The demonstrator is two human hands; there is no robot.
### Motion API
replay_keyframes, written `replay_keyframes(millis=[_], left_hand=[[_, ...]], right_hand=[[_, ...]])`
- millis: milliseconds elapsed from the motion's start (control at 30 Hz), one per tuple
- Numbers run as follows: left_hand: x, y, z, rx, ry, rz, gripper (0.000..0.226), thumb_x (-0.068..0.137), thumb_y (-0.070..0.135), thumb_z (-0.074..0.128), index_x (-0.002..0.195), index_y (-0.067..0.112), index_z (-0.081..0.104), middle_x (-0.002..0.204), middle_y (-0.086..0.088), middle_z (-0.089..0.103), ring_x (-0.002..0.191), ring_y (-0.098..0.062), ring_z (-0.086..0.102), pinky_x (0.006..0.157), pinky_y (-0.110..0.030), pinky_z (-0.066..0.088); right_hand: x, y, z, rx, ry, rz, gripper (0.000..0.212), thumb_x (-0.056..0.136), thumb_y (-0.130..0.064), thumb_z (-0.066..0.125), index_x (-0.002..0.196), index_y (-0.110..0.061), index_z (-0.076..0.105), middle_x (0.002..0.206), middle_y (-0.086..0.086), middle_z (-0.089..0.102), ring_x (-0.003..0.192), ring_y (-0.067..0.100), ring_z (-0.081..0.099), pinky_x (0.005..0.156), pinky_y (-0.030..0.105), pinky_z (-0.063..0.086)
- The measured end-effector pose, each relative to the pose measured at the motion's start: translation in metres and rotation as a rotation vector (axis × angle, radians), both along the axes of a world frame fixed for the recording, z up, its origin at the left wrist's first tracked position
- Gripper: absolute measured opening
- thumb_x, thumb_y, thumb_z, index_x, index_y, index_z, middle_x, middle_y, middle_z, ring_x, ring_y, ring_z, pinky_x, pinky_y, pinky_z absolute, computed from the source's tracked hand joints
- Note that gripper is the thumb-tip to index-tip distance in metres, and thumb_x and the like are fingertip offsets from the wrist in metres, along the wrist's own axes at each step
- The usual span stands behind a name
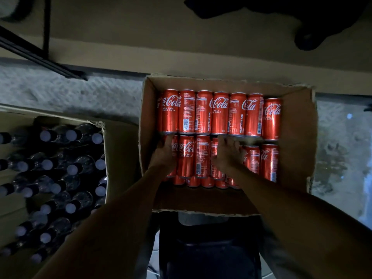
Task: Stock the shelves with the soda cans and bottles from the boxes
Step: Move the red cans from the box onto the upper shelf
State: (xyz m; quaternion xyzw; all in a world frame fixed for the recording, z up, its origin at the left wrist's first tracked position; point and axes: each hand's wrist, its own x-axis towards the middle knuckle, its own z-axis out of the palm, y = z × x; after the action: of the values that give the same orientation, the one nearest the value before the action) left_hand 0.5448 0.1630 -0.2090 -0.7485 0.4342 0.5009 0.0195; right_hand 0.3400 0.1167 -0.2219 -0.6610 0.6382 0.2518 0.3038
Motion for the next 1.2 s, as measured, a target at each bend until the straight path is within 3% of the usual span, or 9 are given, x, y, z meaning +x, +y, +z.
replay_keyframes(millis=[300, 400, 567, 633, 800, 933, 1033, 1133, 1200], left_hand=[[-0.005, -0.005, -0.001, -0.067, -0.015, 0.211, 0.061, 0.090, 0.023, 0.065, 0.139, 0.026, 0.028, 0.125, -0.014, 0.060, 0.108, -0.034, 0.063, 0.088, -0.052, 0.054], [-0.008, -0.002, -0.001, -0.053, -0.025, 0.197, 0.066, 0.089, 0.019, 0.065, 0.142, 0.025, 0.026, 0.125, -0.014, 0.060, 0.110, -0.035, 0.062, 0.090, -0.052, 0.052], [-0.015, 0.003, 0.001, 0.077, -0.037, 0.218, 0.075, 0.086, 0.011, 0.068, 0.145, 0.022, 0.024, 0.130, -0.014, 0.057, 0.118, -0.034, 0.058, 0.093, -0.049, 0.048], [-0.016, 0.005, 0.008, 0.068, -0.026, 0.259, 0.071, 0.086, 0.012, 0.069, 0.144, 0.020, 0.030, 0.131, -0.014, 0.057, 0.119, -0.033, 0.057, 0.094, -0.046, 0.047], [-0.014, 0.020, 0.036, 0.010, -0.012, 0.223, 0.060, 0.081, 0.018, 0.072, 0.130, 0.019, 0.038, 0.121, -0.012, 0.063, 0.110, -0.035, 0.062, 0.092, -0.042, 0.050], [-0.010, 0.023, 0.076, -0.034, 0.006, 0.185, 0.054, 0.081, 0.021, 0.073, 0.125, 0.019, 0.041, 0.116, -0.009, 0.066, 0.103, -0.031, 0.064, 0.085, -0.032, 0.047], [-0.008, 0.022, 0.114, -0.090, 0.000, 0.211, 0.058, 0.075, 0.023, 0.079, 0.124, 0.020, 0.048, 0.115, -0.005, 0.068, 0.103, -0.025, 0.065, 0.087, -0.030, 0.050], [-0.012, 0.018, 0.159, -0.168, 0.004, 0.197, 0.056, 0.071, 0.020, 0.083, 0.119, 0.019, 0.054, 0.110, -0.004, 0.071, 0.099, -0.023, 0.067, 0.085, -0.029, 0.052], [-0.018, 0.012, 0.195, -0.218, 0.004, 0.184, 0.055, 0.070, 0.019, 0.082, 0.118, 0.019, 0.055, 0.108, -0.004, 0.072, 0.098, -0.022, 0.067, 0.082, -0.028, 0.052]], right_hand=[[-0.004, -0.003, -0.002, 0.084, 0.008, 0.085, 0.075, 0.083, -0.041, 0.071, 0.143, -0.020, 0.030, 0.154, 0.012, 0.032, 0.146, 0.034, 0.022, 0.112, 0.069, 0.005], [-0.010, 0.002, -0.002, 0.096, -0.034, 0.192, 0.059, 0.083, -0.039, 0.070, 0.132, -0.021, 0.041, 0.147, 0.010, 0.042, 0.142, 0.033, 0.027, 0.114, 0.069, 0.010], [-0.021, 0.014, 0.008, -0.027, -0.237, 0.230, 0.040, 0.079, -0.037, 0.074, 0.109, -0.021, 0.052, 0.120, 0.000, 0.060, 0.121, 0.024, 0.050, 0.109, 0.051, 0.028], [-0.025, 0.020, 0.014, 0.026, -0.382, 0.129, 0.037, 0.080, -0.030, 0.076, 0.107, -0.020, 0.053, 0.113, 0.003, 0.059, 0.107, 0.021, 0.055, 0.093, 0.039, 0.042], [-0.023, 0.031, 0.039, 0.031, -0.540, -0.085, 0.052, 0.076, -0.010, 0.077, 0.079, -0.041, 0.035, 0.099, 0.000, 0.047, 0.087, 0.012, 0.042, 0.068, 0.023, 0.033], [-0.026, 0.046, 0.070, -0.056, -0.513, -0.238, 0.042, 0.077, -0.009, 0.079, 0.100, -0.022, 0.047, 0.100, -0.005, 0.054, 0.091, 0.009, 0.053, 0.069, 0.015, 0.039], [-0.029, 0.055, 0.104, -0.125, -0.529, -0.312, 0.048, 0.076, -0.012, 0.082, 0.114, -0.013, 0.052, 0.107, 0.001, 0.062, 0.094, 0.011, 0.055, 0.076, 0.019, 0.045], [-0.029, 0.051, 0.151, -0.181, -0.587, -0.359, 0.044, 0.076, -0.014, 0.082, 0.111, -0.014, 0.056, 0.103, -0.005, 0.062, 0.095, 0.010, 0.059, 0.073, 0.008, 0.041], [-0.028, 0.046, 0.185, -0.251, -0.620, -0.371, 0.042, 0.075, -0.017, 0.083, 0.110, -0.014, 0.059, 0.104, -0.003, 0.066, 0.095, 0.012, 0.062, 0.075, 0.011, 0.047]])
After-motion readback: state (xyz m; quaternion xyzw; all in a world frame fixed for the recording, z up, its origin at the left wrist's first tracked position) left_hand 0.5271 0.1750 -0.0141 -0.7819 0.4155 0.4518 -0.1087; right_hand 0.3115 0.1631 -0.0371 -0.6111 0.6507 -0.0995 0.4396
